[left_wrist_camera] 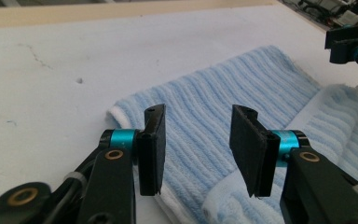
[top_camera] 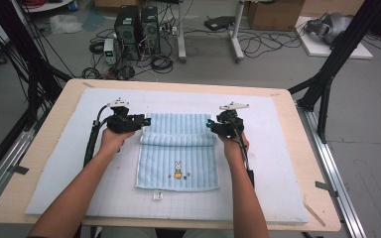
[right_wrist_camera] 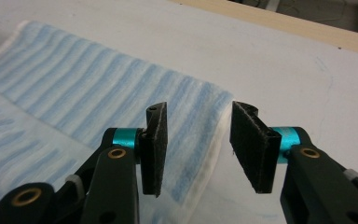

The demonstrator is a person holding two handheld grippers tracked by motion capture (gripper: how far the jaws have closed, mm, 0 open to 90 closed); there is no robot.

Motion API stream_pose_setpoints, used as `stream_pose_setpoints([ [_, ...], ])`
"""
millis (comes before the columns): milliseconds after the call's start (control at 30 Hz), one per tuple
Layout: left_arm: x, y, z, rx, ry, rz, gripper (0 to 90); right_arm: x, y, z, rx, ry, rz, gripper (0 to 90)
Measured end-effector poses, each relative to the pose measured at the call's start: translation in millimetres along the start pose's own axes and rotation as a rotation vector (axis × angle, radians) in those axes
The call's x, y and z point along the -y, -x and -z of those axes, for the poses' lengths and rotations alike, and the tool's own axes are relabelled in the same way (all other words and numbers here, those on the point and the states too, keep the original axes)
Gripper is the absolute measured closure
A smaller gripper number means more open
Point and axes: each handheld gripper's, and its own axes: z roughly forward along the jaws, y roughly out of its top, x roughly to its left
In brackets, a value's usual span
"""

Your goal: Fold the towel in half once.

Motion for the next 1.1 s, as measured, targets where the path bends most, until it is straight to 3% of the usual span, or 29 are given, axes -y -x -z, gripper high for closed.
stream_pose_setpoints([
  [167,7.9,1.3,3.3,0.001,-0.029,0.003,56.0,9.4,4.9,10.8,-0.051,0.015,-0.010,55.0],
  [433,19.4,2.6,2.6,-0.014,-0.070,0.009,55.3,24.0,10.3,19.5,-0.073,0.014,-0.036,45.9],
  [533,23.1,3.4,4.1,0.001,-0.079,0.000,65.0,27.4,12.2,21.8,-0.078,0.014,-0.049,41.8],
  [700,27.0,7.7,3.9,0.018,-0.086,-0.005,67.9,31.8,10.6,19.5,-0.132,0.000,-0.044,41.5],
  [833,31.1,10.2,2.9,0.014,-0.098,-0.002,71.1,32.1,4.3,11.4,-0.149,-0.020,-0.025,47.5],
  [900,33.5,11.3,3.8,0.005,-0.103,-0.012,81.4,33.0,3.6,7.3,-0.150,-0.036,-0.015,56.6],
  [933,34.3,11.0,4.8,0.004,-0.097,-0.013,84.8,33.8,3.5,5.5,-0.154,-0.048,-0.016,65.7],
  [1000,34.6,11.6,7.8,0.008,-0.081,-0.010,85.4,35.6,2.5,4.9,-0.155,-0.062,0.002,77.4],
  [1100,32.1,14.5,12.8,0.019,-0.058,-0.022,85.6,35.5,0.5,7.3,-0.155,-0.064,0.026,81.5],
])
